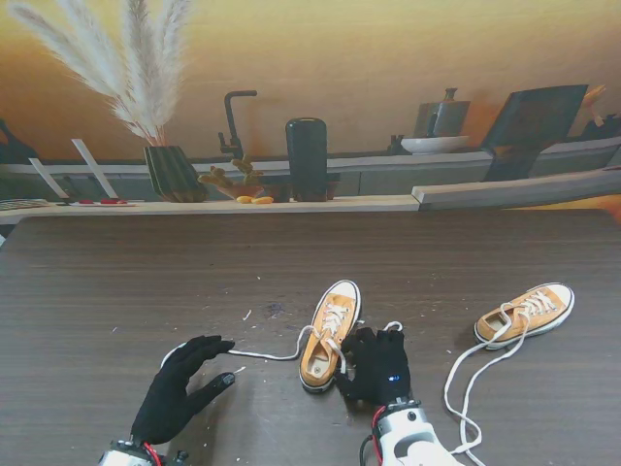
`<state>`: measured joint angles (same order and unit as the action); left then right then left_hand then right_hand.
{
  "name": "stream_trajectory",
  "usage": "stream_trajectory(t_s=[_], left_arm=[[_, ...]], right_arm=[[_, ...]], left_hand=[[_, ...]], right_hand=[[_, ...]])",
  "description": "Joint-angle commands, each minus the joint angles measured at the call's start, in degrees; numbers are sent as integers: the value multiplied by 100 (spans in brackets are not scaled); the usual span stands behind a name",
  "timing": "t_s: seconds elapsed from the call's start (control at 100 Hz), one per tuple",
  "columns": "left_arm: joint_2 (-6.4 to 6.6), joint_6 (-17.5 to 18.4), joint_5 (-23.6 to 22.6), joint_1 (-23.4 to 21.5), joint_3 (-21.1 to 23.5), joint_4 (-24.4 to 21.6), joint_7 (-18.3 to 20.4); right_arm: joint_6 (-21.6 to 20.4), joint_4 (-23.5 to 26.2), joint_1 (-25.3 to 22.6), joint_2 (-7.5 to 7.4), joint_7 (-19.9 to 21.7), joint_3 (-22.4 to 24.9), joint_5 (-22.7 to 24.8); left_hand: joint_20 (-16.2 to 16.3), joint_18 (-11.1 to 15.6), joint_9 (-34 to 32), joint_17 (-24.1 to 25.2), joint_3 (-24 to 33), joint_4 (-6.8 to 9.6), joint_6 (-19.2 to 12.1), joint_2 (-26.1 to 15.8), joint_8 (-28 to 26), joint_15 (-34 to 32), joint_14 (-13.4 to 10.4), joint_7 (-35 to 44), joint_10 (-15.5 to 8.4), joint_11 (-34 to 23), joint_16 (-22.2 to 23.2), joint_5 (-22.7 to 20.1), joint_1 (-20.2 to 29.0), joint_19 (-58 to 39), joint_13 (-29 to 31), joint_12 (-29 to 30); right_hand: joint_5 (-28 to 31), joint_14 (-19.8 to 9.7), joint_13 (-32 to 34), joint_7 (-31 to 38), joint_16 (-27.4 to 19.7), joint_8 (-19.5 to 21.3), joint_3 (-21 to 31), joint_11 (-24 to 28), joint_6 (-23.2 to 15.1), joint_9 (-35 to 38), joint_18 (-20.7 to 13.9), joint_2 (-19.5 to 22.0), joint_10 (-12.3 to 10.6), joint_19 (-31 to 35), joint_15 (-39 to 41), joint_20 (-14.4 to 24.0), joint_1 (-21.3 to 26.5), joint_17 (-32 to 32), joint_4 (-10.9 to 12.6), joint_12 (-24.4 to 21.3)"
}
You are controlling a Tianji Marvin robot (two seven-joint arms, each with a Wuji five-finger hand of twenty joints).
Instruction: Tie the shoelaces into a bow on the shoes
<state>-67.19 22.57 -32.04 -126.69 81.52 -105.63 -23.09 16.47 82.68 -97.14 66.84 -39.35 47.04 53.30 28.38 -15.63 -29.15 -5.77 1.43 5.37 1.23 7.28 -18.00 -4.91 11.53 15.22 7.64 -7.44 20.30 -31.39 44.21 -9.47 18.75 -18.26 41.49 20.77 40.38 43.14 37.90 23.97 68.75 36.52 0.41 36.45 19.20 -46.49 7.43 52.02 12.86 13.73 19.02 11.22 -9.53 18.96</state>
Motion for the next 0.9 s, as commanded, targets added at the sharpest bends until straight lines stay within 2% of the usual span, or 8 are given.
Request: stream_trajectory(t_s=[0.0,0.02,0.07,0.13,0.29,0.56,0.8,0.89], left_arm=[[1,4,-12,-22,-10,-38,82],[1,3,-13,-22,-10,-38,82],[2,1,-16,-22,-11,-39,83],[3,2,-14,-22,-12,-40,89],[3,-5,-15,-22,-16,-44,88],[8,-2,19,-14,-28,-45,130],[10,6,52,-7,-30,-45,163],[9,9,81,-4,-33,-48,177]], right_arm=[[31,-164,7,-6,204,-17,36],[30,-179,19,-3,197,-19,32],[28,-208,45,3,191,-21,17],[29,-226,67,8,197,-18,0],[-6,-204,60,46,192,49,-124],[-119,-46,-36,76,117,258,-217],[-417,251,-212,119,-16,587,-366],[-639,290,-232,183,-318,699,-463]], left_hand=[[-59,404,20,26,-33,-72,-5,-178,36,-2,-7,-10,20,22,-40,-78,16,12,71,-11],[-59,399,15,26,-36,-73,3,-178,35,-3,2,-7,27,19,-40,-85,10,12,72,-12],[-59,402,15,27,-33,-73,-2,-180,34,0,-4,-6,22,20,-40,-87,16,12,67,-12],[-59,401,7,27,-34,-73,-1,-179,31,0,-5,1,24,17,-40,-99,15,12,67,-13],[-60,403,-1,26,-32,-72,0,-180,27,-1,-5,8,24,16,-39,-115,19,12,72,-14],[-60,399,-5,24,-32,-73,1,-180,23,-2,-11,14,22,14,-39,-130,22,11,74,-15],[-60,405,-3,25,-31,-74,3,-180,20,-2,-5,17,29,15,-39,-140,26,12,74,-15],[-61,406,-5,27,-34,-75,12,-176,19,0,9,18,32,14,-39,-146,25,13,71,-15]], right_hand=[[331,34,121,151,101,184,294,46,-261,210,14,-140,-70,149,30,19,136,69,-91,44],[448,37,142,174,106,186,303,19,-311,279,23,-135,-85,158,20,12,175,83,-135,33],[578,38,205,604,107,-372,216,-26,-539,437,32,-181,-111,193,-17,-48,422,94,-825,42],[631,47,240,1044,25,-688,152,-60,-741,547,28,-118,-132,204,-42,-62,608,107,-1032,27],[998,63,330,1518,-137,-939,249,-74,-1184,806,24,187,-201,197,-89,-73,883,107,-928,12],[1543,73,504,1814,-483,-729,435,-145,-1768,1187,19,180,-294,202,-154,-77,992,152,-879,-33],[1553,95,600,1848,-672,-406,457,-124,-1710,1329,-96,226,-312,155,-150,-98,1025,107,-884,-23],[1603,175,721,1889,-684,-250,556,-108,-1496,1538,-92,160,-236,162,-66,-99,1027,185,-895,-31]])
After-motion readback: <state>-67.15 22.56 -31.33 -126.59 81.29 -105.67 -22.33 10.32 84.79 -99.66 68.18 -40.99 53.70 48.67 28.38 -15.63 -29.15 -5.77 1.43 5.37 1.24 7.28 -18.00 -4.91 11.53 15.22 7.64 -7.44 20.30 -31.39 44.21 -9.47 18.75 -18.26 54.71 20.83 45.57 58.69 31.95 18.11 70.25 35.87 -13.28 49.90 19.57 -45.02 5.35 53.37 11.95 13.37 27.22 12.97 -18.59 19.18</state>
